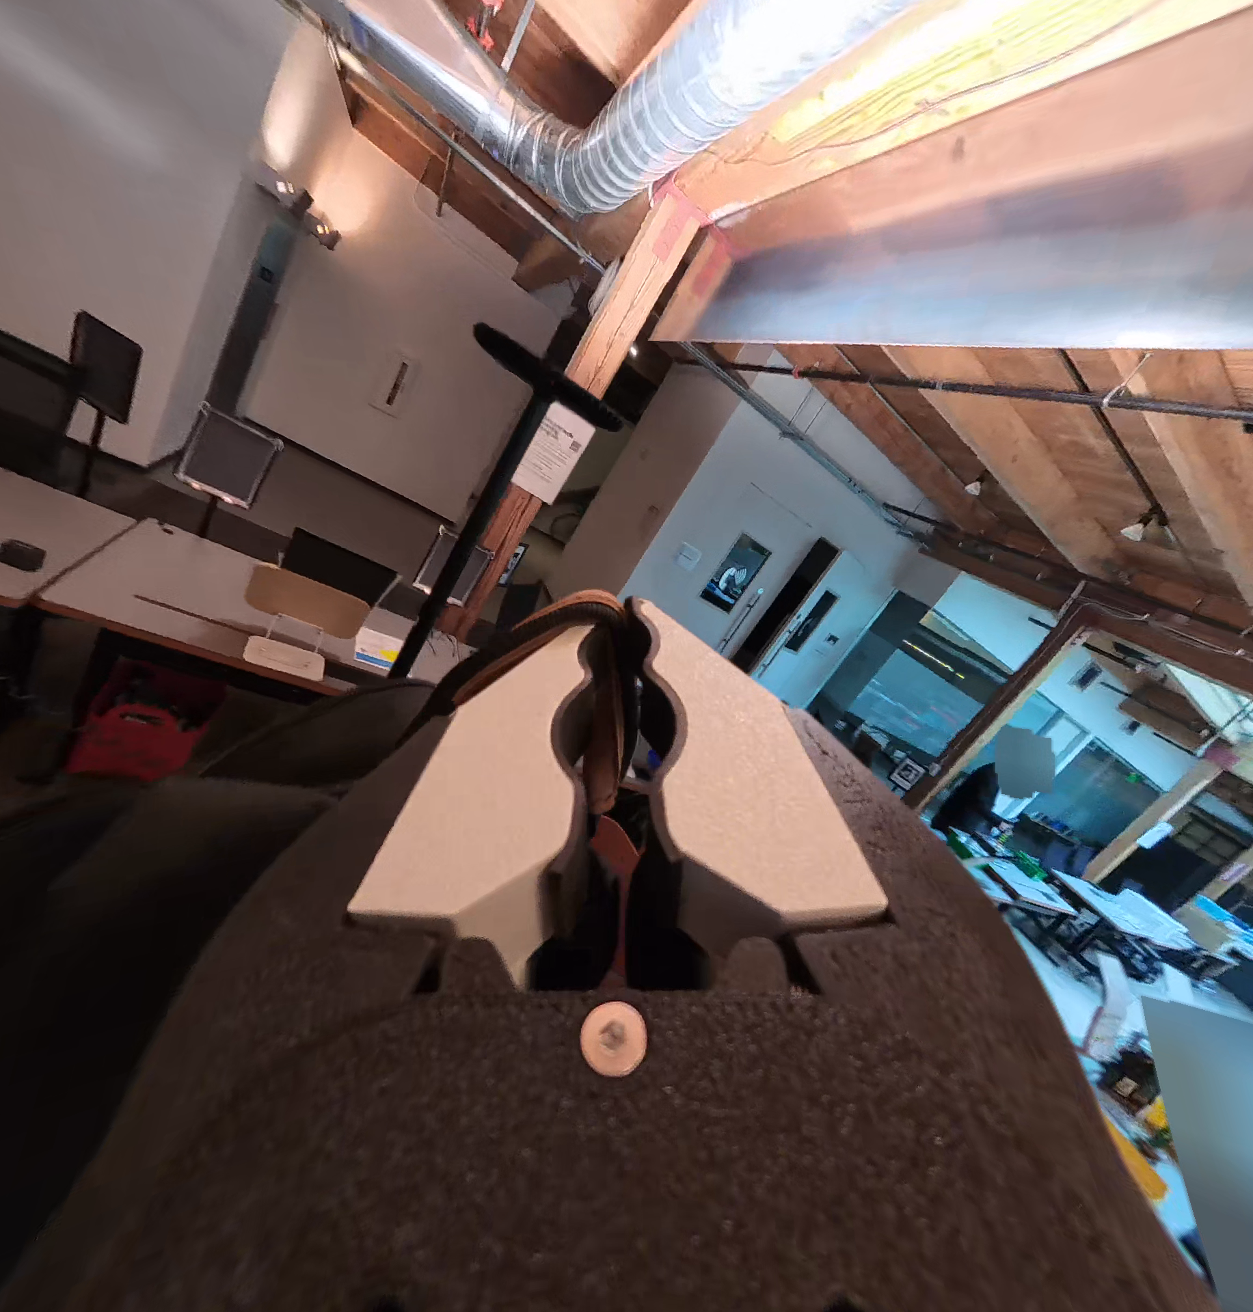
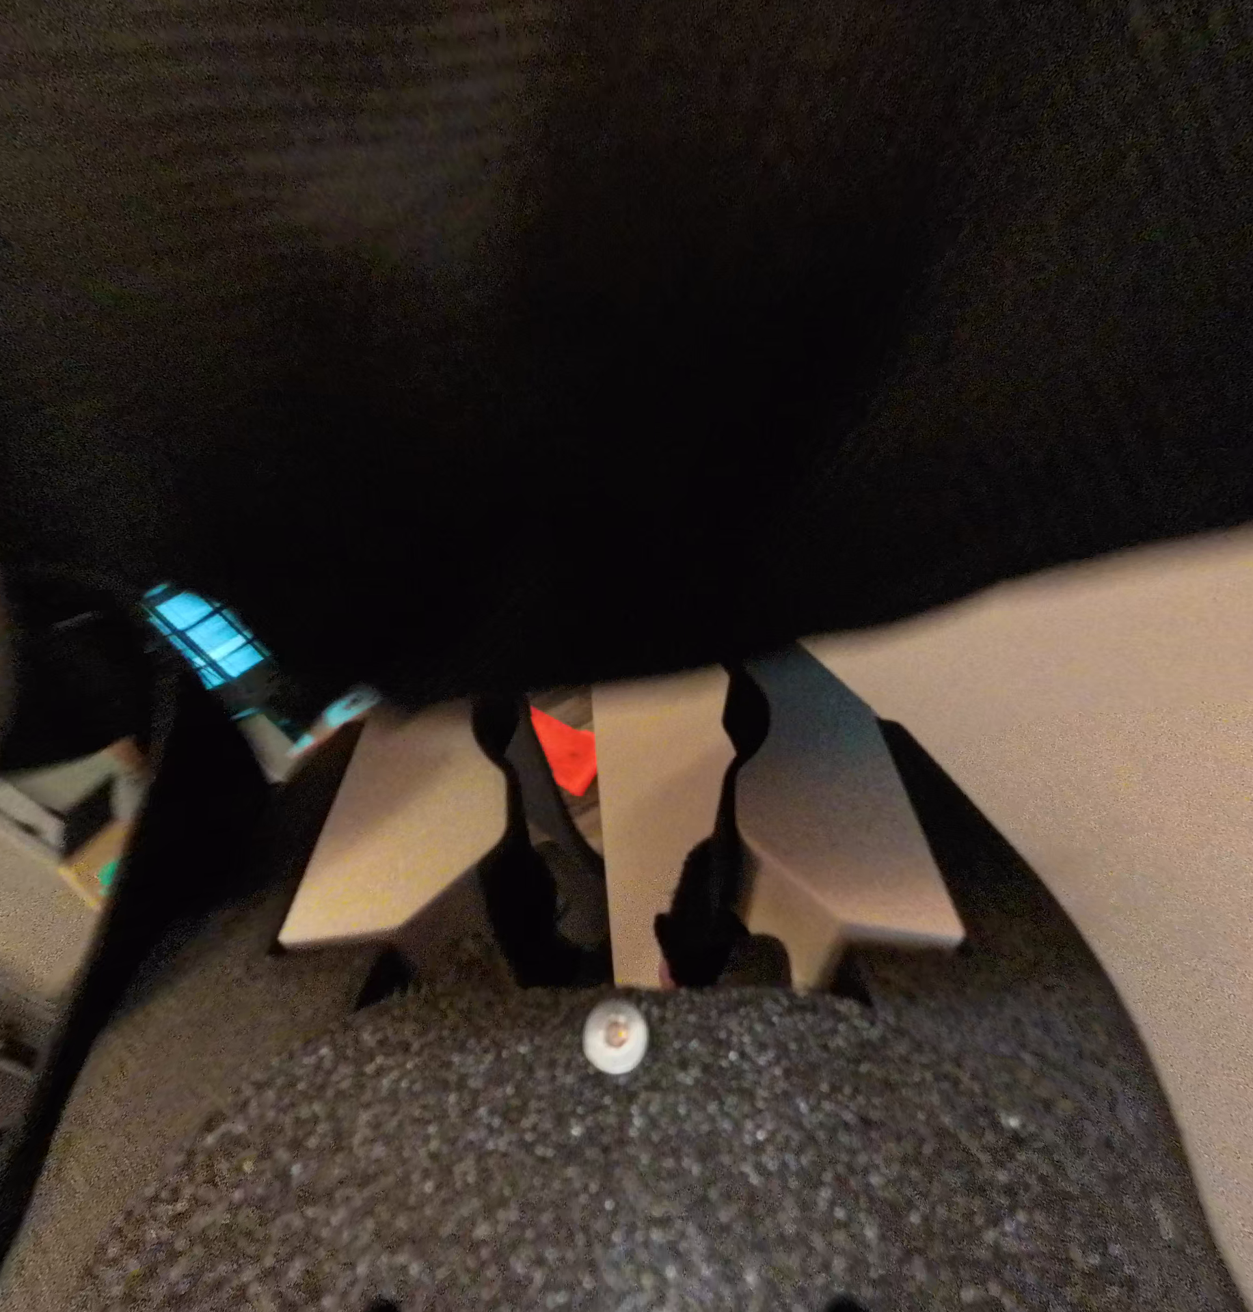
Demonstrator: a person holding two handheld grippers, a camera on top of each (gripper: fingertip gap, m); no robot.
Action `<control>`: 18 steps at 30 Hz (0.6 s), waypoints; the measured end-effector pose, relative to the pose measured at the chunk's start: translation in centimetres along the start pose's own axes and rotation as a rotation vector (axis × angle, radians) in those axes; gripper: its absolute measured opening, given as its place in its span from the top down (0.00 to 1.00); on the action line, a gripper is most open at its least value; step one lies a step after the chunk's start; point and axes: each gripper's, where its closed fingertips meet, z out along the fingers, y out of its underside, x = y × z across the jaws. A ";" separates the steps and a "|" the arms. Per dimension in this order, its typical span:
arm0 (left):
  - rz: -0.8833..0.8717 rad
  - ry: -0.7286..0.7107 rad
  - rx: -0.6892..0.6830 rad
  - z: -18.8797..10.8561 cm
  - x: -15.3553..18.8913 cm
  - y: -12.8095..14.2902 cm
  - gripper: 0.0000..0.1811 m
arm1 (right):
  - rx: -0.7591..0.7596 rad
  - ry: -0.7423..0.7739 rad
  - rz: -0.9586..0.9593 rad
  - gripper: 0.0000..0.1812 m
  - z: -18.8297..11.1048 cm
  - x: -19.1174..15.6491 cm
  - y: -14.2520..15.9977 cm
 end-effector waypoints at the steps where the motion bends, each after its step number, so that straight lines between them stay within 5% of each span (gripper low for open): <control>1: -0.015 0.003 -0.026 1.6 -2.0 0.0 0.98 | -0.013 -0.007 0.057 0.70 0.9 0.9 0.7; 6: -0.132 -0.005 -0.121 9.1 -10.5 2.4 0.98 | -0.077 0.080 0.218 0.72 2.7 0.7 8.2; 10: -0.200 0.034 -0.207 11.6 -15.4 6.7 0.97 | -0.101 0.161 0.015 0.69 4.4 -1.0 9.4; 13: -0.260 0.057 -0.254 9.3 -20.3 9.8 0.98 | -0.030 0.293 -0.111 0.69 5.1 1.7 4.7; 15: -0.343 0.075 -0.274 5.9 -24.8 11.8 0.97 | -0.008 0.422 -0.176 0.60 4.8 4.1 1.8; 18: -0.471 0.175 -0.217 -1.2 -31.7 11.0 0.97 | 0.001 0.563 -0.207 0.52 4.6 6.3 -1.1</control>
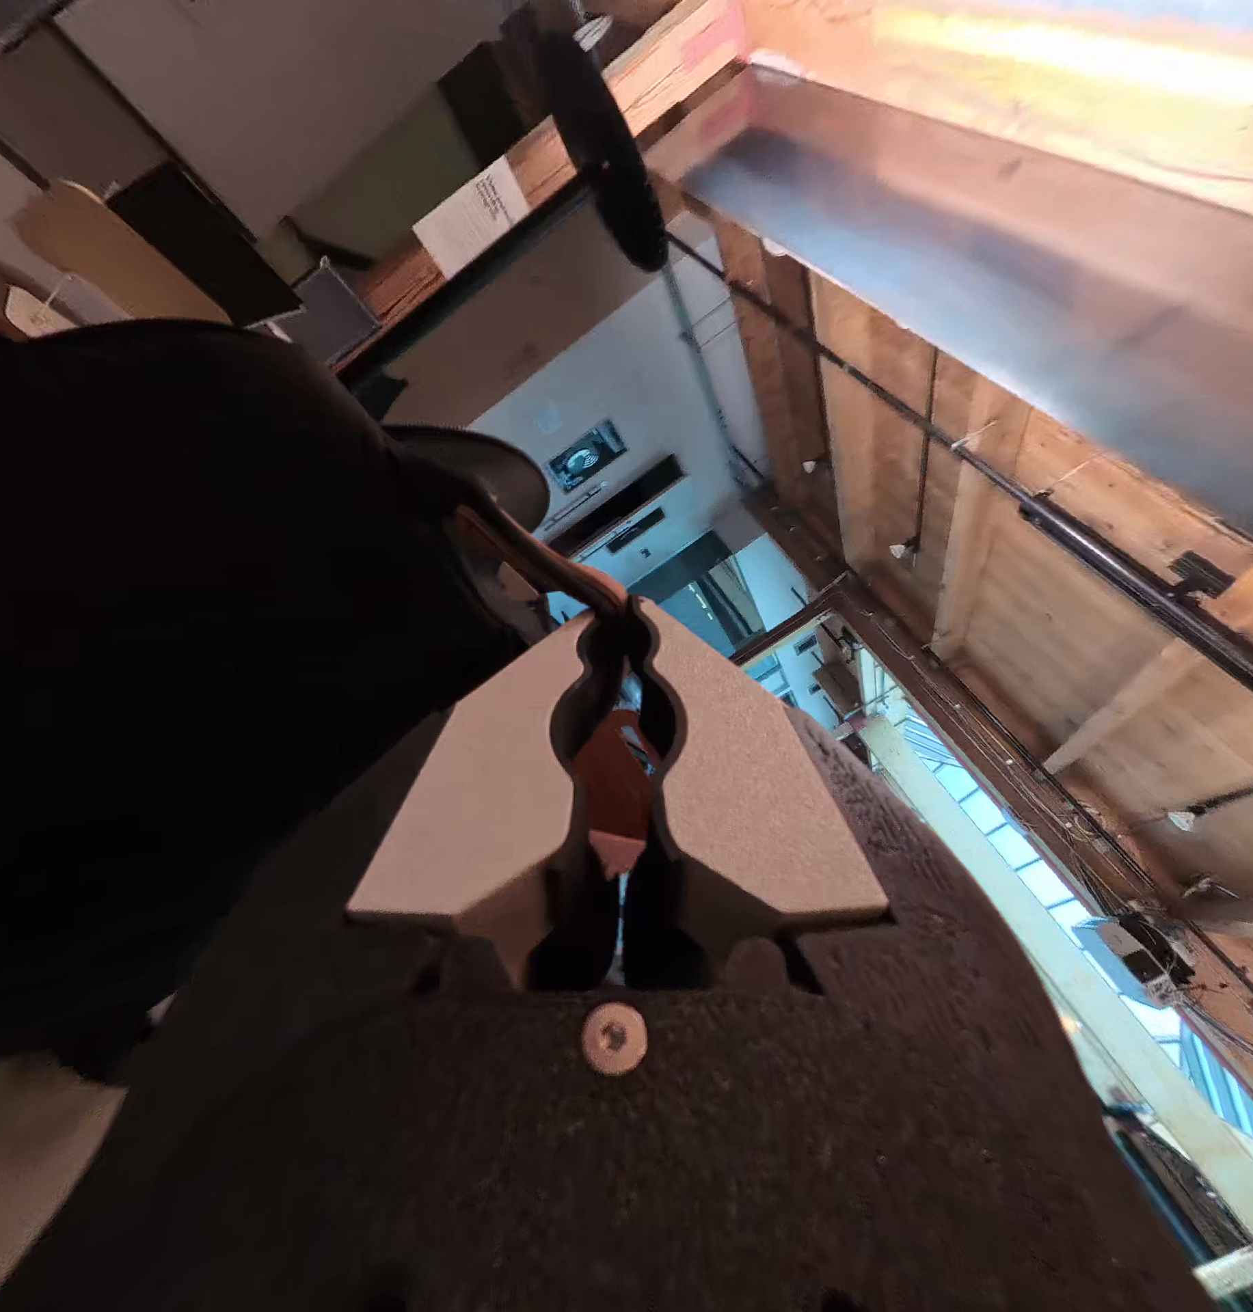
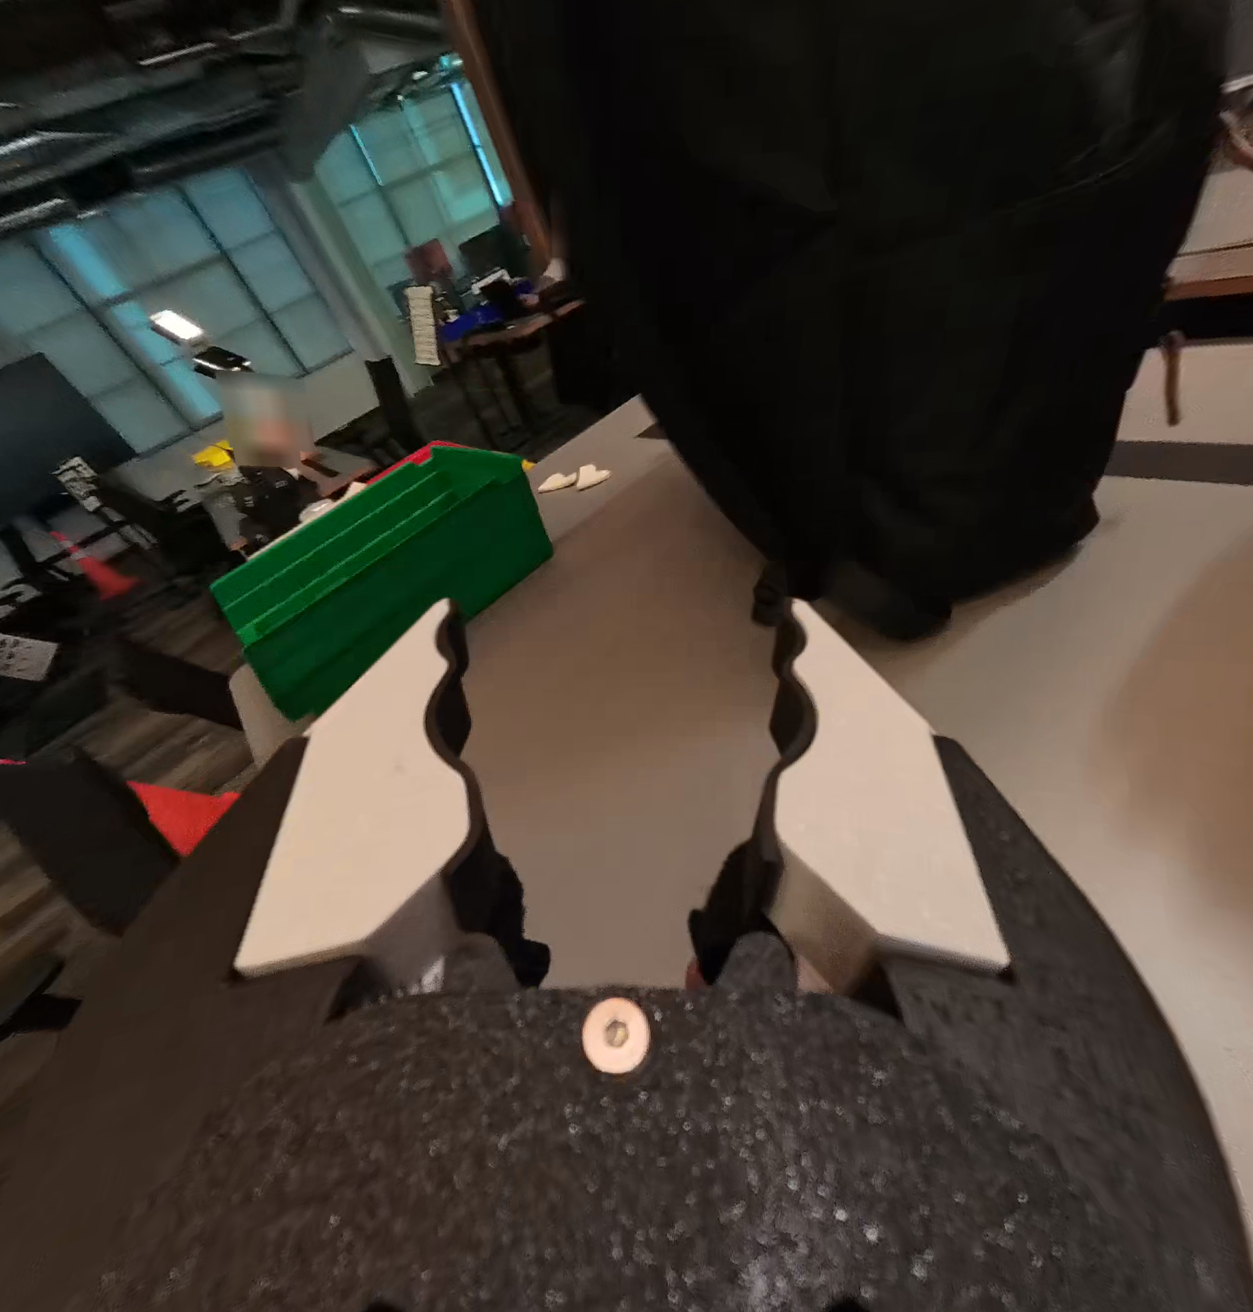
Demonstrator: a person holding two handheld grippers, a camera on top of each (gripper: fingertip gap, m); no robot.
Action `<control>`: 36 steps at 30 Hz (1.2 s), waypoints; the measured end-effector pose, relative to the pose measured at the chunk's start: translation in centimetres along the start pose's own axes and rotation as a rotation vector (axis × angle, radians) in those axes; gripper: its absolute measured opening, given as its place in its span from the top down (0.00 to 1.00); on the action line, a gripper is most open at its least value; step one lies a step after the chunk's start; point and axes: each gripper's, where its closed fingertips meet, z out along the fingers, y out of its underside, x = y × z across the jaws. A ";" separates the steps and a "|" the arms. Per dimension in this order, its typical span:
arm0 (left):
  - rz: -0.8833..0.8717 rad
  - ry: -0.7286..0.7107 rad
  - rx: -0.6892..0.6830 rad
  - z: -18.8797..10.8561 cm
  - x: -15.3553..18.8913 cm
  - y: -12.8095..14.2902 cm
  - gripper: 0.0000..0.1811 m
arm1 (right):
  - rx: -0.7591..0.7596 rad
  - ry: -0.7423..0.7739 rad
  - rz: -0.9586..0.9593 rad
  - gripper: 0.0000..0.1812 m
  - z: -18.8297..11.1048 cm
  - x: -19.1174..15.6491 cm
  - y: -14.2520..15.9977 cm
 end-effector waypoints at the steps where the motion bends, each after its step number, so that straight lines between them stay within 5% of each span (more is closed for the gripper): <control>1: 0.026 -0.008 -0.007 -2.7 -1.2 0.0 0.97 | 0.002 0.012 -0.007 0.52 0.4 -0.1 -0.7; 9: 0.076 0.049 -0.399 -17.5 -3.9 13.3 0.97 | 0.163 -0.054 -0.079 0.54 1.2 -5.5 -10.4; 13: -0.088 0.045 -0.501 -23.8 -6.7 20.7 0.97 | 0.180 -0.129 -0.113 0.62 1.0 -9.7 -13.7; 17: -0.149 -0.054 -0.620 -28.3 -11.7 28.2 0.97 | 0.024 -0.079 -0.139 0.58 3.4 -10.3 -10.9; 23: 0.270 -0.333 -0.883 -30.9 -18.9 36.5 0.91 | -0.370 0.232 -0.266 0.47 7.1 -5.4 0.7; 28: 0.326 -0.343 -0.970 -34.6 -17.6 39.0 0.83 | -0.513 0.455 -0.478 0.75 6.6 -0.2 5.7; 32: 0.276 -0.266 -0.936 -35.5 -14.9 36.7 0.81 | -0.546 0.456 -0.459 0.93 4.6 4.4 5.3; 36: 0.352 -0.178 -0.850 -31.9 -12.7 32.5 0.81 | -0.576 0.522 -0.375 0.96 1.8 12.7 2.1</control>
